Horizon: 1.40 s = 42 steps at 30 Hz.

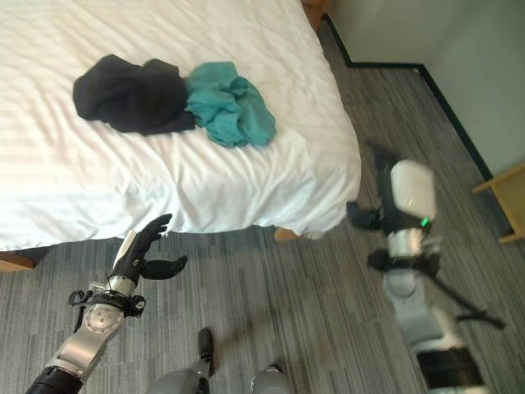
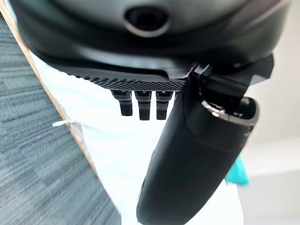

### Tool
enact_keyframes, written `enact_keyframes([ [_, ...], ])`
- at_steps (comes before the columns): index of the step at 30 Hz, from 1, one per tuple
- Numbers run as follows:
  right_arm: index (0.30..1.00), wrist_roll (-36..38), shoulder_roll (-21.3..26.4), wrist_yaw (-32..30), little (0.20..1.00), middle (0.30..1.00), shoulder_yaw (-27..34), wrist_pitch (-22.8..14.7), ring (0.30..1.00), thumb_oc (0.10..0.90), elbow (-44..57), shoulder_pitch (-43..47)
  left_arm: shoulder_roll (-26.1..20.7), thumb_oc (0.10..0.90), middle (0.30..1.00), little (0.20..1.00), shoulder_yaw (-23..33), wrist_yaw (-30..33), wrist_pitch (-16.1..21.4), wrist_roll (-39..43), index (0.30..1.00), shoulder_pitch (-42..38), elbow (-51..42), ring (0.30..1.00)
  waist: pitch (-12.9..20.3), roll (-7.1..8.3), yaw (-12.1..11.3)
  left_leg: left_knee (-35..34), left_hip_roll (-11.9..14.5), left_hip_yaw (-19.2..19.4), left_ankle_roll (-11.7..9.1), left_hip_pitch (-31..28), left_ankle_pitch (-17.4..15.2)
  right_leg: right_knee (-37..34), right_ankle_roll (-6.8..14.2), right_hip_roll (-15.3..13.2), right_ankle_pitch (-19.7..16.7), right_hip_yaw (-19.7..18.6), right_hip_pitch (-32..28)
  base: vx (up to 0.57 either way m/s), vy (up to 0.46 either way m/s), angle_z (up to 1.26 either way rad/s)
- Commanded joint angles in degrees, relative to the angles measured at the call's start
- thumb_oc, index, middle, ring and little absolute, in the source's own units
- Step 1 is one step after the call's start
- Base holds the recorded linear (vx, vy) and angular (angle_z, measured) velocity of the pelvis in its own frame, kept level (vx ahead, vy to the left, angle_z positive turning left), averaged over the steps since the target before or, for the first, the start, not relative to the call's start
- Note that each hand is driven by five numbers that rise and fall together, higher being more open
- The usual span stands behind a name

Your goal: Pick up bed clothes into laundry basket.

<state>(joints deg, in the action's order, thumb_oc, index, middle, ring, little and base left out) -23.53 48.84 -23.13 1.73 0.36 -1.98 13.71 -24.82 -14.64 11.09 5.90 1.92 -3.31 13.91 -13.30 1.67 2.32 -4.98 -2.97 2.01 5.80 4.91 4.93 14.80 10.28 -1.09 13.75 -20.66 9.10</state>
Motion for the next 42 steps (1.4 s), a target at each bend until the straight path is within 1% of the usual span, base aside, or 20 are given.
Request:
enact_keyframes([
  [1, 0.9, -1.5, 5.5, -6.4, 0.9, 0.9, 1.2, -0.4, 0.9, 0.8, -1.6, 10.9, -1.6, 0.8, 0.9, 0.9, 0.9, 1.4, 4.6, 0.2, 0.9, 2.9, -6.7, 0.9, 2.3, 3.44, -0.8, 0.0, 3.5, 3.6, -9.5, -0.8, -4.1, -16.5, 0.3, 0.9, -14.2, 3.4, -2.4, 0.28, -0.057, 0.91],
  [3, 0.9, -4.0, 7.1, -5.6, 0.9, 0.9, -6.6, -0.4, 0.9, 0.8, -2.4, 20.1, -1.7, 0.8, 0.9, 0.9, -0.3, 1.0, 5.0, 0.9, 0.9, 2.0, -4.9, 0.9, 1.2, 3.57, -2.5, 0.0, 3.0, 0.5, -9.5, -3.4, -5.8, -19.3, 0.0, 1.7, -16.2, 5.0, -0.2, 0.33, -0.175, 1.2],
  [9, 0.9, -3.9, 7.1, -5.8, 0.9, 0.9, -8.1, -0.4, 0.9, 0.8, -3.1, 21.7, -1.4, 0.8, 0.9, 0.9, 0.3, 1.0, 5.0, 0.9, 0.9, 2.2, -5.0, 0.9, 0.9, 3.32, -1.7, 0.0, 3.1, 0.3, -9.5, -3.7, -5.9, -19.4, 0.0, 1.8, -16.1, 5.2, -0.6, 0.09, -0.095, 0.46],
  [10, 0.9, -4.9, 6.1, 1.1, 0.9, 0.9, -22.3, -0.2, 0.9, 0.8, -9.1, 33.3, -3.8, 0.8, 0.9, 0.9, 0.9, 1.3, 5.8, 2.9, 0.9, 6.8, -5.0, 0.9, 2.6, 4.56, -6.4, 0.1, 6.0, -0.8, -11.3, -9.3, -6.9, -18.7, -1.5, -0.3, -17.5, 5.9, -3.1, 0.5, -0.49, -0.06],
  [11, 0.9, -4.4, 5.4, 0.9, 0.9, 0.9, -27.0, -0.4, 0.9, 0.8, -12.6, 38.7, -3.2, 0.8, 0.9, 0.9, 2.4, 1.2, 5.8, 3.6, 0.9, 8.0, -5.4, 0.9, 1.4, 3.95, -6.4, 5.1, 6.3, -1.1, -11.1, -8.8, -6.5, -19.1, -2.3, -0.4, -16.8, 6.0, -5.4, 0.49, -0.561, -0.63],
  [12, 0.9, -3.9, 5.5, 1.3, 0.9, 0.9, -30.1, -0.6, 0.9, 0.8, -14.9, 43.1, -3.0, 0.8, 0.9, 0.9, 2.9, 1.9, 6.2, 4.3, 0.9, 7.6, -5.0, 0.9, -0.4, 4.19, -7.4, 12.3, 5.7, -2.0, -11.6, -4.8, -4.7, -19.4, -3.2, -0.8, -16.7, 5.8, -7.3, 0.09, -0.162, -0.58],
  [14, 0.9, -2.2, 5.1, 1.9, 0.9, 0.9, -33.3, 0.1, 0.9, 0.8, -19.9, 45.6, -2.9, 0.8, 0.9, 0.9, 2.1, 2.5, 5.6, 4.9, 0.9, 7.5, -4.0, 0.9, -1.7, 5.0, -9.1, 17.1, 4.1, -2.4, -11.2, 1.1, -3.5, -19.8, -3.9, -1.6, -15.5, 6.0, -9.7, 0.08, -0.146, 0.31],
  [15, 0.9, -1.5, 4.9, 2.2, 0.9, 0.9, -34.4, 0.4, 0.9, 0.8, -22.2, 46.1, -2.4, 0.8, 0.9, 0.9, 1.9, 2.2, 5.3, 5.6, 0.9, 7.7, -3.6, 0.9, -1.6, 5.04, -9.5, 15.7, 3.5, -1.9, -10.6, 3.3, -4.5, -19.8, -3.7, -2.2, -14.8, 6.2, -10.4, 0.21, -0.018, 0.78],
  [17, 0.9, -1.1, 4.6, 2.3, 0.9, 0.9, -35.4, 0.4, 0.9, 0.8, -23.6, 46.1, -2.2, 0.8, 0.9, 0.9, 1.9, 1.8, 5.0, 6.0, 0.9, 8.5, -3.5, 0.9, -0.8, 4.57, -10.2, 11.9, 2.6, -1.9, -10.3, 4.2, -3.6, -19.8, -3.6, -2.2, -14.0, 5.8, -11.1, 0.22, 0.055, 0.46],
  [18, 0.9, -1.1, 4.4, 2.7, 0.9, 0.9, -35.7, 0.4, 0.9, 0.8, -24.6, 45.6, -2.1, 0.8, 0.9, 0.9, 2.1, 1.4, 5.0, 6.0, 0.9, 9.6, -3.2, 0.9, -0.2, 3.41, -10.9, 8.9, 2.5, -2.6, -10.5, 4.4, -1.4, -19.8, -3.6, -1.6, -13.2, 5.4, -11.8, 0.28, 0.099, 0.35],
  [19, 0.9, -0.4, 6.2, 2.6, 0.9, 0.9, -36.2, 0.5, 0.9, 0.8, -28.2, 45.6, -2.7, 0.8, 0.9, 0.9, 2.3, 2.4, 5.5, 4.7, 0.9, 11.3, -2.7, 0.9, 0.2, 2.68, -12.2, 4.0, 3.0, -2.0, -11.0, 6.9, 0.5, -19.8, -3.6, -2.2, -10.2, 5.3, -14.3, 0.27, 0.099, 0.23],
  [20, 0.9, -0.3, 6.2, 2.5, 0.9, 0.9, -36.5, 0.4, 0.9, 0.8, -28.4, 45.8, -2.6, 0.8, 0.9, 0.9, 2.3, 2.5, 5.5, 4.6, 0.9, 11.3, -2.7, 0.9, 0.2, 2.78, -12.2, 3.8, 2.8, -1.9, -11.0, 6.8, 0.5, -19.8, -3.6, -2.4, -10.1, 5.2, -14.4, 0.32, 0.102, -0.05],
  [22, 0.9, 0.0, 5.7, 3.7, 0.9, 0.9, -35.5, 0.7, 0.9, 0.8, -28.4, 43.5, -1.2, 0.8, 0.9, 0.9, 2.4, 0.6, 4.9, 5.4, 0.9, 12.6, -1.1, 0.9, 2.3, 0.43, -11.1, 0.0, 2.4, -3.6, -10.6, 2.7, 1.3, -19.5, -4.3, -1.9, -9.8, 5.0, -14.8, 0.37, 0.153, -0.08],
  [24, 0.9, 0.1, 4.9, 3.6, 0.9, 0.9, -35.2, 0.7, 0.9, 0.8, -30.1, 42.9, -1.3, 0.8, 0.9, 0.9, 2.4, 0.4, 5.2, 5.3, 0.9, 12.2, -0.5, 0.9, 2.6, 0.09, -10.2, 0.0, 1.9, -4.0, -10.4, 1.5, 0.3, -18.5, -4.1, -2.4, -9.5, 5.0, -14.4, 0.24, 0.118, -0.19],
  [30, 0.9, 1.0, 2.2, 4.5, 0.9, 0.9, -36.3, 0.9, 0.9, 0.8, -37.1, 43.1, -1.0, 0.8, 0.9, 0.9, 1.4, 0.6, 5.4, 4.9, 0.9, 10.2, 2.9, 0.9, 2.7, 0.04, -9.7, 0.0, 1.7, -3.6, -10.8, 1.5, -0.5, -19.4, -3.1, -4.3, -10.7, 5.5, -13.2, 0.09, 0.038, -0.17],
  [34, 0.9, 3.0, -4.1, 5.9, 0.9, 0.9, -37.0, 0.6, 0.9, 0.8, -47.7, 40.3, -0.6, 0.8, 0.9, 0.9, 0.2, 0.8, 5.4, 4.7, 0.9, 7.8, 6.2, 0.9, 1.6, -0.2, -10.3, 0.0, 1.6, -3.6, -10.7, 3.6, -0.4, -19.8, -2.3, -4.5, -11.8, 5.3, -10.2, -0.01, -0.006, 0.01],
  [38, 0.9, 1.2, -6.9, 8.2, 0.9, 0.9, -41.2, 0.6, 0.9, 0.8, -55.3, 41.8, 0.7, 0.8, 0.9, 0.9, -1.1, 0.9, 4.8, 3.8, 0.9, 6.1, 13.9, 0.9, 1.5, 0.03, -11.0, 0.0, 1.9, -3.5, -10.7, 4.7, -0.4, -19.8, -2.1, -4.0, -12.0, 5.2, -8.7, -0.01, -0.005, 0.01],
  [39, 0.566, 1.2, -7.0, 8.1, 0.566, 0.566, -41.4, 0.5, 0.566, 0.577, -55.6, 42.1, 0.8, 0.8, 0.9, 0.9, -1.1, 0.9, 5.0, 3.7, 0.9, 5.9, 14.2, 0.9, 1.4, -0.04, -10.9, 0.0, 1.9, -3.5, -10.7, 4.7, -0.4, -19.8, -2.1, -4.0, -12.0, 5.2, -8.7, 0.0, -0.029, -0.08],
  [40, 0.3, -0.1, -7.5, 8.9, 0.3, 0.3, -43.6, 0.4, 0.3, 0.4, -58.1, 44.3, 1.8, 0.8, 0.9, 0.9, -1.4, 1.3, 4.5, 3.5, 0.9, 5.1, 19.6, 0.9, 1.4, 0.21, -11.2, 0.0, 2.1, -3.4, -10.8, 4.5, -0.4, -19.8, -2.1, -3.9, -12.0, 5.2, -8.7, 0.0, -0.016, -0.07],
  [42, 0.3, -0.9, -7.3, 9.1, 0.3, 0.3, -45.5, 0.5, 0.3, 0.4, -59.2, 47.2, 3.7, 0.8, 0.9, 0.9, -0.8, 1.1, 3.7, 5.8, 0.9, 4.7, 26.8, 0.9, 1.6, 0.55, -11.1, 0.0, 2.5, -3.1, -11.0, 4.1, -0.4, -19.8, -2.1, -3.7, -12.1, 5.1, -8.7, 0.0, -0.008, -0.04],
])
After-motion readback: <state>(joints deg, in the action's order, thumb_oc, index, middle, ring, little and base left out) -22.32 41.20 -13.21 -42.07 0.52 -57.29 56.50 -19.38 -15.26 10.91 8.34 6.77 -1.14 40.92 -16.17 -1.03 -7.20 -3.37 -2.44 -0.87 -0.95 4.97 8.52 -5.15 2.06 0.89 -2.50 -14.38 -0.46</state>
